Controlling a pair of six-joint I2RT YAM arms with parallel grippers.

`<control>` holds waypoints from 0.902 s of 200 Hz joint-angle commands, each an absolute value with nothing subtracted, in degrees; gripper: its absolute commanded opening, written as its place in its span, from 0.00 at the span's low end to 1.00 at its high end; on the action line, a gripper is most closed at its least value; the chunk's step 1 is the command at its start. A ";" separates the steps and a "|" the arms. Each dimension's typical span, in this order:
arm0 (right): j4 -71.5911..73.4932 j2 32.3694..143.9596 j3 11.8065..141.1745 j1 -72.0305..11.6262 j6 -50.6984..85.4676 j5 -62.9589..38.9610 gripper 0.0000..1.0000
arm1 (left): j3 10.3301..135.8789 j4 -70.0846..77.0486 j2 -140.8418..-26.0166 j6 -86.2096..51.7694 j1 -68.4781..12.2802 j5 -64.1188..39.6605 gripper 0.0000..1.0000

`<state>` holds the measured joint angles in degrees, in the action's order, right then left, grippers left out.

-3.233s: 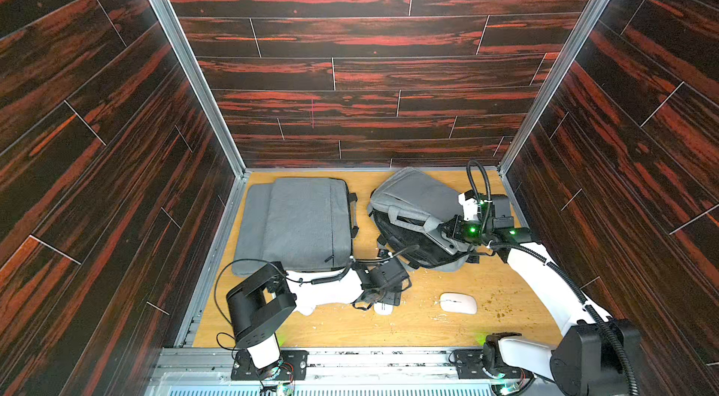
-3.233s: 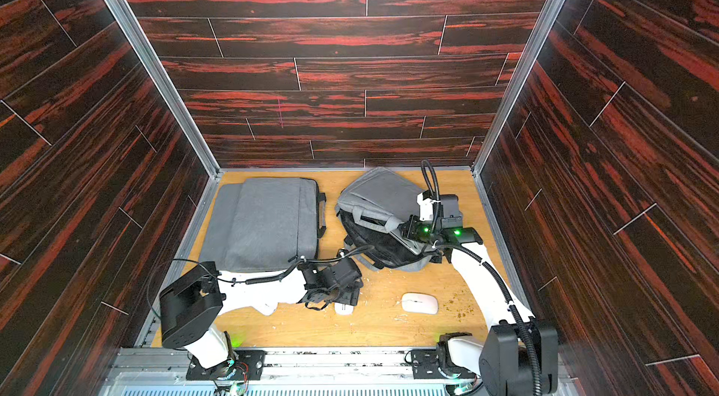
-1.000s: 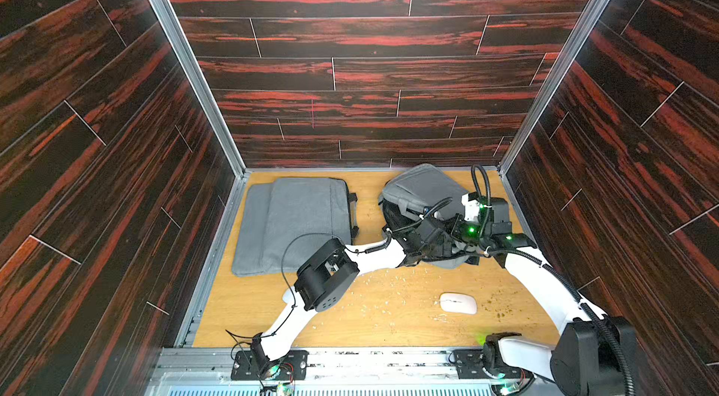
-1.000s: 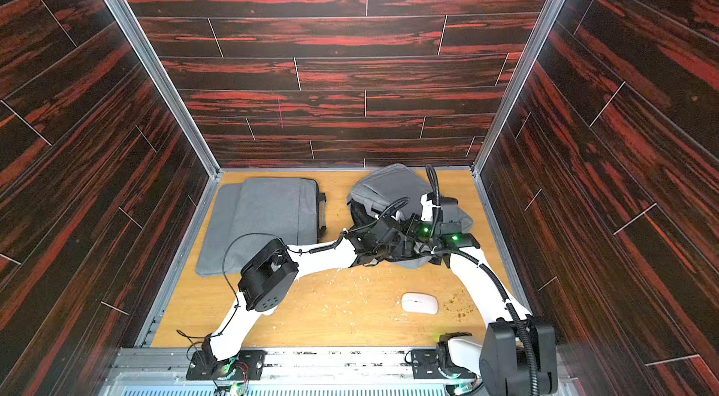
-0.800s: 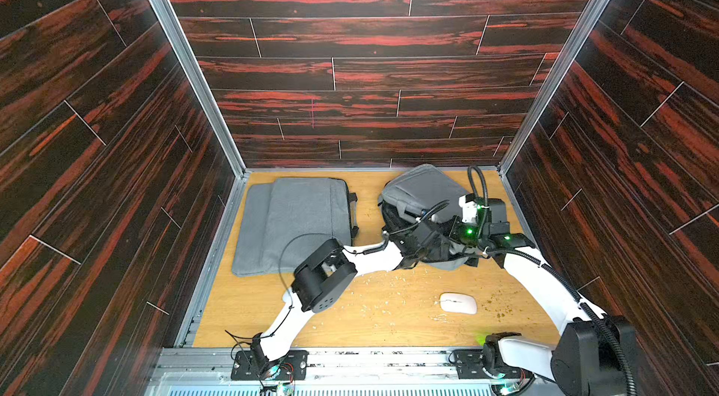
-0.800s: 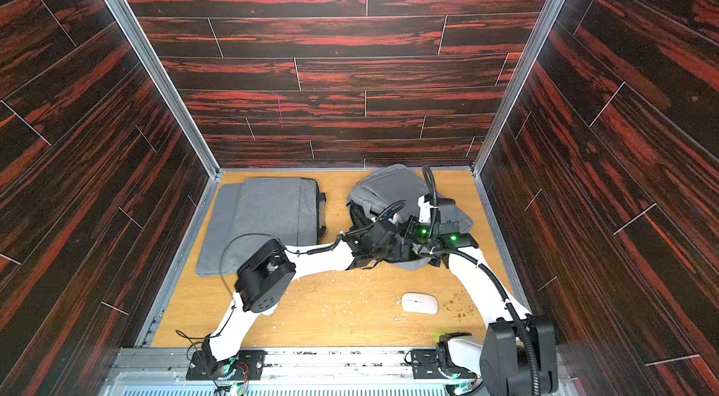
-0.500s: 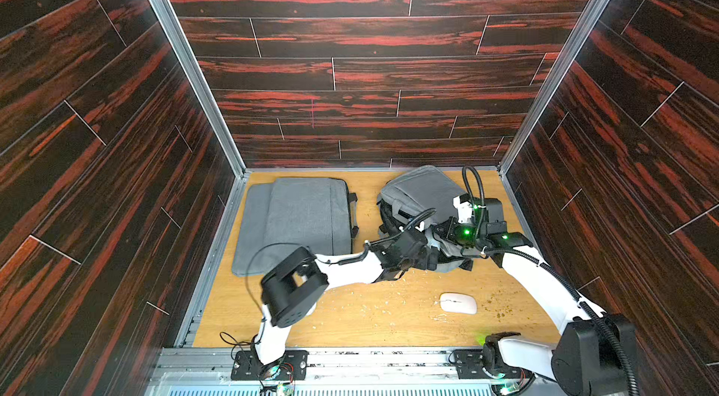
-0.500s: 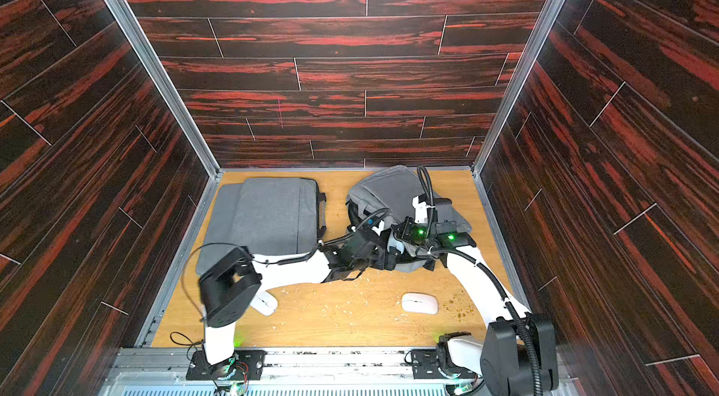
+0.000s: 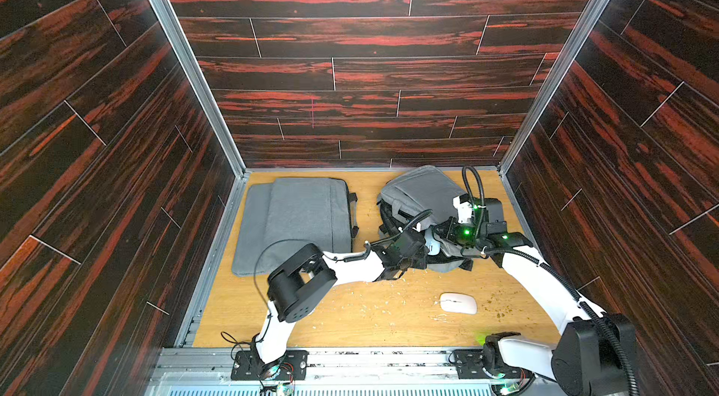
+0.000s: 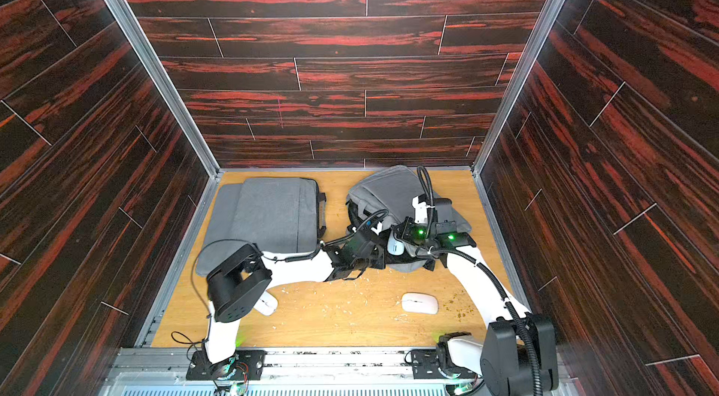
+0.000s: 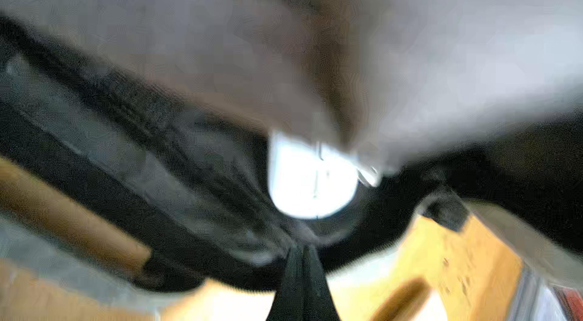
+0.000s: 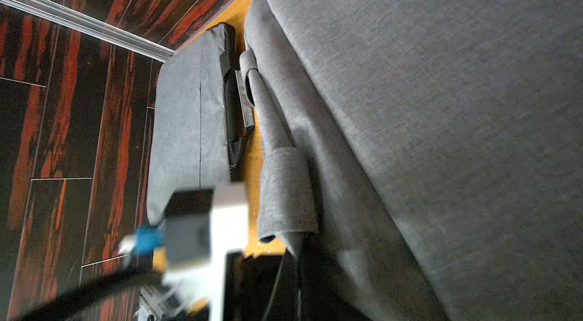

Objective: Put the mouse into the laptop bag
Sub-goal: Place the mouse in the zippered laptop bag, then close the zippered laptop bag at the center of the board.

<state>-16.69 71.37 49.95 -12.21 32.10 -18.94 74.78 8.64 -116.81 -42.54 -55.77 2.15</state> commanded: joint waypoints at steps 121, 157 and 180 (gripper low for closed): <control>-14.49 74.27 52.69 -12.49 31.29 -21.56 0.00 | 88.26 9.77 -128.41 -49.62 -55.05 -2.51 0.00; -13.24 75.13 51.77 -12.52 31.85 -21.74 0.00 | 88.85 11.17 -125.45 -49.30 -56.86 -2.27 0.00; -12.57 75.67 51.55 -12.49 32.17 -21.92 0.00 | 89.57 13.01 -126.00 -50.54 -57.80 -4.11 0.00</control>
<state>-15.40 74.17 51.13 -12.21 31.46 -20.18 86.83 9.04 -128.55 -50.00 -55.61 -0.69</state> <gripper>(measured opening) 0.048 0.069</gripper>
